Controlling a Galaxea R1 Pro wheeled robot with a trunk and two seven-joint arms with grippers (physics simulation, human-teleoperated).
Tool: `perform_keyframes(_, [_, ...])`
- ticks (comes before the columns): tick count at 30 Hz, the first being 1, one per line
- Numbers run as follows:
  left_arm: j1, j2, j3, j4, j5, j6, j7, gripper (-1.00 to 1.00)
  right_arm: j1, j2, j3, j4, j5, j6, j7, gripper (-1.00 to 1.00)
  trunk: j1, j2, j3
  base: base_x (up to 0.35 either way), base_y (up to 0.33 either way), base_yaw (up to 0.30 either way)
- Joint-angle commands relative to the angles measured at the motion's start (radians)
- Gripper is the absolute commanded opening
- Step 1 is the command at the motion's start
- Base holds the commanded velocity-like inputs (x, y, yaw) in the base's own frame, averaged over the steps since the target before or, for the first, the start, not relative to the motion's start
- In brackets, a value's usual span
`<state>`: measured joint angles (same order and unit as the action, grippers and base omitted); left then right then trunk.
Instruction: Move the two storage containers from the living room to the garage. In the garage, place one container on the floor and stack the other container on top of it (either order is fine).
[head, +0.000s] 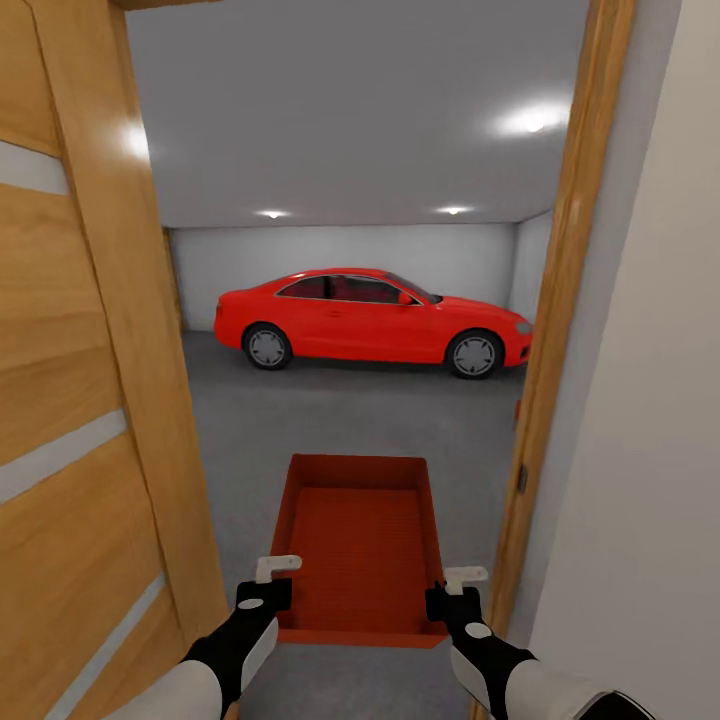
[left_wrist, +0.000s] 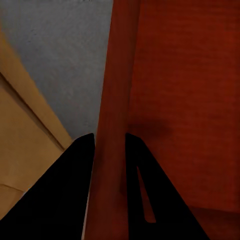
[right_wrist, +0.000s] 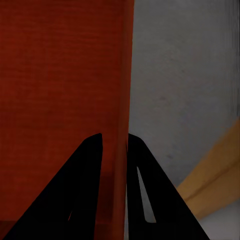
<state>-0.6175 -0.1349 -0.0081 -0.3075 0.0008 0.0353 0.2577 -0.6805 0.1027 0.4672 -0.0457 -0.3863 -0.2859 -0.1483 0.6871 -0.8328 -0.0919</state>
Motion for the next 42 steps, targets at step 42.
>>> perform_keyframes(42, [-0.001, 0.003, 0.020, -0.036, -0.016, 0.003, 0.010, -1.00, -0.001, 0.000, -0.005, 0.003, -0.013, -0.002, 0.001, -1.00, 0.001, -0.001, -0.002, 0.138, 0.104, -0.114])
